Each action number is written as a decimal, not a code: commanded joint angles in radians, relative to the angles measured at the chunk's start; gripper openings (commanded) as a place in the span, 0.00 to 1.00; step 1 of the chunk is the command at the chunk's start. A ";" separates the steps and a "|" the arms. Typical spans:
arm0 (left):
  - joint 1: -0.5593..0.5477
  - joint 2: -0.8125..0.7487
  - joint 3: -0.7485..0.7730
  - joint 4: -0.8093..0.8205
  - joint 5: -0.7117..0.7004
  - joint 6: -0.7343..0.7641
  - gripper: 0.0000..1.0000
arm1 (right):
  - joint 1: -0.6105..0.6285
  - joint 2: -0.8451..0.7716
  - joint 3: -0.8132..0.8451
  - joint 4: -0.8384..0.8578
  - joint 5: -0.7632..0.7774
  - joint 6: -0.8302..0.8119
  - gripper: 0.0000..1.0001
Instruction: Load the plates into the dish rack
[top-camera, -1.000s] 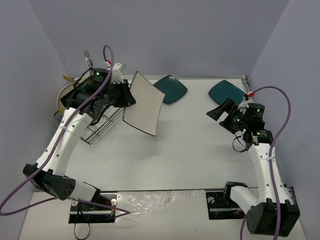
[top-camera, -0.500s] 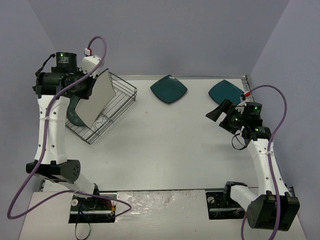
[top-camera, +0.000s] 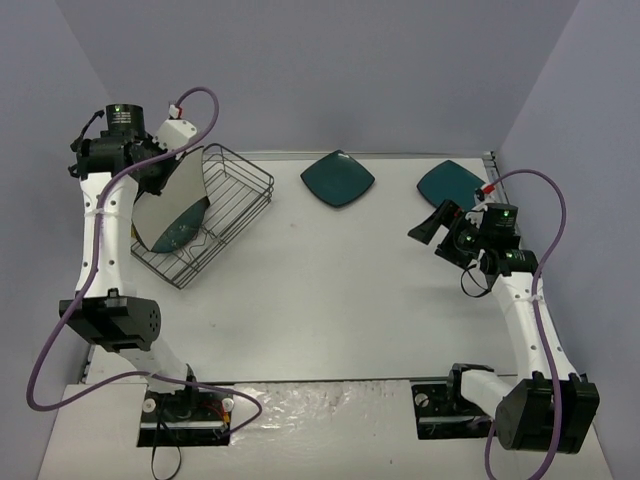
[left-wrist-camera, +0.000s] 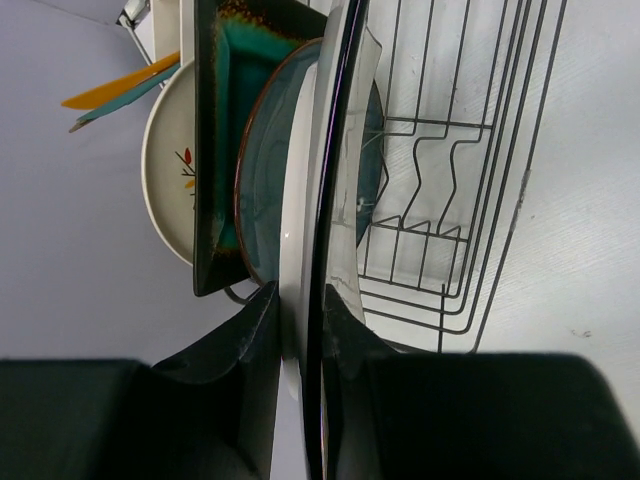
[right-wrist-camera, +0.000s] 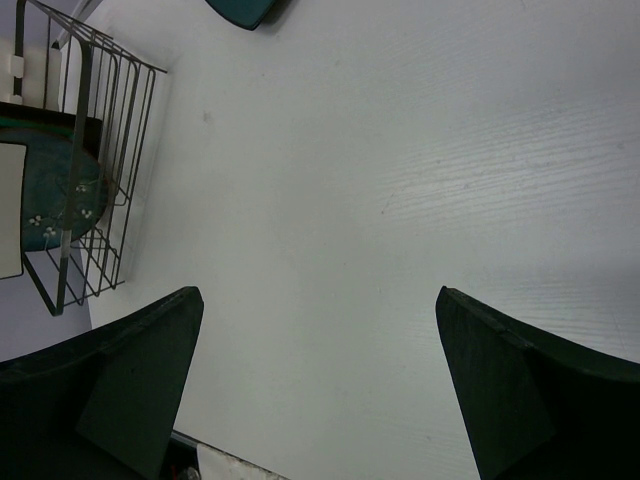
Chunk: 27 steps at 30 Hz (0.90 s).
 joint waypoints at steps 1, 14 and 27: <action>0.026 -0.038 -0.010 0.207 0.034 0.065 0.00 | 0.003 0.018 0.028 0.042 0.007 -0.025 1.00; 0.045 0.014 -0.071 0.276 0.067 0.057 0.00 | -0.007 0.040 0.021 0.059 0.019 -0.023 1.00; 0.058 0.013 -0.211 0.347 0.122 -0.003 0.00 | -0.008 0.043 -0.002 0.077 0.043 -0.009 1.00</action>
